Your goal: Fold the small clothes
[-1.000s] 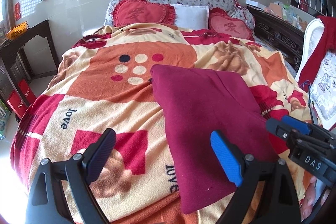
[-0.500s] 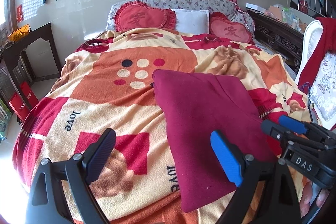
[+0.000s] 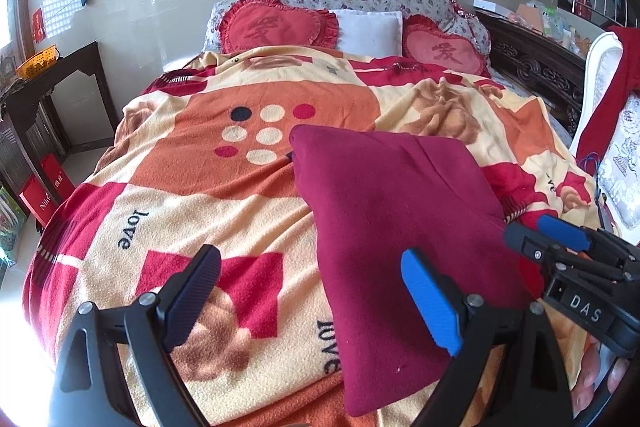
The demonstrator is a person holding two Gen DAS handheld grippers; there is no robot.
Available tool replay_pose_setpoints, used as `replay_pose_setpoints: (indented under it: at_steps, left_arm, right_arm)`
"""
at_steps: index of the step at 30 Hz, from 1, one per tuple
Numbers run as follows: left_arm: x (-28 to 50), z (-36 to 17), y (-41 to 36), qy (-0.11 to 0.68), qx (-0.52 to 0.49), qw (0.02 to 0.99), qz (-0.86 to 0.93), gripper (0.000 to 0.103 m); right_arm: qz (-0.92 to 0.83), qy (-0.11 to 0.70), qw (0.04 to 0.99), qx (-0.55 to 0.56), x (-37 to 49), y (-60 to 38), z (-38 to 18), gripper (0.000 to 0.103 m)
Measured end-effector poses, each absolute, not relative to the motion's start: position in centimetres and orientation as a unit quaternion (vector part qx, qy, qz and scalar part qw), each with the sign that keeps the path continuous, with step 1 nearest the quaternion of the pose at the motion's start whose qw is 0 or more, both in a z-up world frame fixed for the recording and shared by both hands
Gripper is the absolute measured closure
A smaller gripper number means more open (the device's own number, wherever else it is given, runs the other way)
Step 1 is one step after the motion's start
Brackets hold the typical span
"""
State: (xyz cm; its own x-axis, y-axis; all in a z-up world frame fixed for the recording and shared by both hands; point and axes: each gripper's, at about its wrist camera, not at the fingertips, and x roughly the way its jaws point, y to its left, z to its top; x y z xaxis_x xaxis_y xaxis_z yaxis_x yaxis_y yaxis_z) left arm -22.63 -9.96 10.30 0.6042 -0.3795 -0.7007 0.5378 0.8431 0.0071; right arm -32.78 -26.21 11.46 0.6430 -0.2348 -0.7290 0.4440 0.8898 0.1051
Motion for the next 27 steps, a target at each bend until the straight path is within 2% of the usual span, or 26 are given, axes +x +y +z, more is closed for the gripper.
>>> replay_pose_setpoints:
  at_steps: [27]
  left_arm:
    - [-21.1, 10.3, -10.7, 0.36, 0.107, 0.892, -0.252, 0.009]
  right_arm:
    - [-0.183, 0.383, 0.895, 0.133, -31.5, -26.6, 11.0, 0.068]
